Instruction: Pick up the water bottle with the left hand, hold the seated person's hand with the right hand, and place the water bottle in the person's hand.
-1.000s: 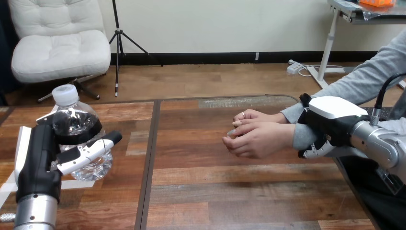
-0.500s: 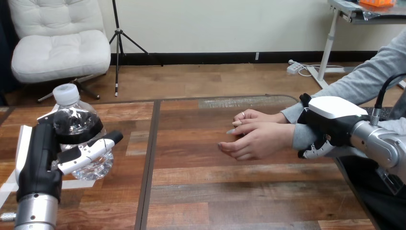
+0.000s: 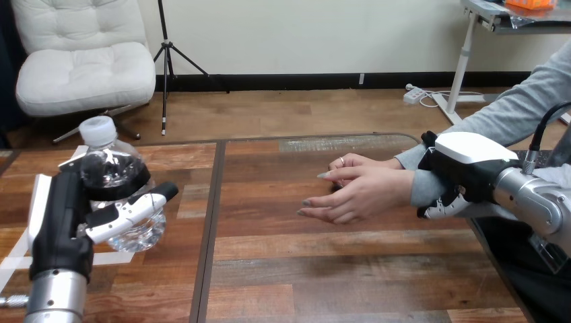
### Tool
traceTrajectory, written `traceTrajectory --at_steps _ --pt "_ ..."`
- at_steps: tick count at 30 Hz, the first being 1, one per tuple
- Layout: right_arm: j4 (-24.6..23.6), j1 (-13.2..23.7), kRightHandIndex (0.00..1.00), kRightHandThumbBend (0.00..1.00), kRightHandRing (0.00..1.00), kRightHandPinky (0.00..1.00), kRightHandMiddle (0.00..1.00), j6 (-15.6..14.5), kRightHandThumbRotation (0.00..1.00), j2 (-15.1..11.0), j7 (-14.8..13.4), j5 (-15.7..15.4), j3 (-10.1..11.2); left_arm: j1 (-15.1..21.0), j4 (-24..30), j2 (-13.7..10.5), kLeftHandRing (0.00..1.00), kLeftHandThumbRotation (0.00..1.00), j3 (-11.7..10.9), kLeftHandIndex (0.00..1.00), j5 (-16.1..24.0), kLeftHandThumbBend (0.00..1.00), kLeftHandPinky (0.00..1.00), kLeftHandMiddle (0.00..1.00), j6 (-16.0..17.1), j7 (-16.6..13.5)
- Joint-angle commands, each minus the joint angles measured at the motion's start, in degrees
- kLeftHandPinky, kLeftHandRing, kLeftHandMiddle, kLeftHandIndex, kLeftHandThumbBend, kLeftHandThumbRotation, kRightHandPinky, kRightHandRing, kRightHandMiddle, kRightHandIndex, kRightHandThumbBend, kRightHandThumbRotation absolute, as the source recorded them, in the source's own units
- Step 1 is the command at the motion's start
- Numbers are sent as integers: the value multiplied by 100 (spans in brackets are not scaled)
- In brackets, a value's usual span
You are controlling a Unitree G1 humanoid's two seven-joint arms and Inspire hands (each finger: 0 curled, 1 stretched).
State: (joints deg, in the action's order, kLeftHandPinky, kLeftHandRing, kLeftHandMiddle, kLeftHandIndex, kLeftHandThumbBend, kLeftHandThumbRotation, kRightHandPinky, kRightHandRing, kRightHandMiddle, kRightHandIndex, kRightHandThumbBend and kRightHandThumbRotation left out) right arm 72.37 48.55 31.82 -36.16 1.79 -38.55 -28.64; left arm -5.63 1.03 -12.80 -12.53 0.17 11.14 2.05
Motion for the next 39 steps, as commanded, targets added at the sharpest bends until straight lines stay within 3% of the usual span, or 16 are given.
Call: traceTrajectory --at_steps 1,20,39 --pt "-306 397 36 47 30 25 36 70 0 -22 -50 169 220 614 -19 7 35 0 71 40 -41 69 31 39 232 -6" --pt "-367 396 37 49 30 24 37 154 0 21 56 374 331 1060 -575 49 34 0 242 40 -82 68 29 38 562 111" --pt "-455 329 38 49 30 24 37 329 0 31 6 360 393 1588 -1168 221 35 0 344 40 -264 68 30 38 600 190"
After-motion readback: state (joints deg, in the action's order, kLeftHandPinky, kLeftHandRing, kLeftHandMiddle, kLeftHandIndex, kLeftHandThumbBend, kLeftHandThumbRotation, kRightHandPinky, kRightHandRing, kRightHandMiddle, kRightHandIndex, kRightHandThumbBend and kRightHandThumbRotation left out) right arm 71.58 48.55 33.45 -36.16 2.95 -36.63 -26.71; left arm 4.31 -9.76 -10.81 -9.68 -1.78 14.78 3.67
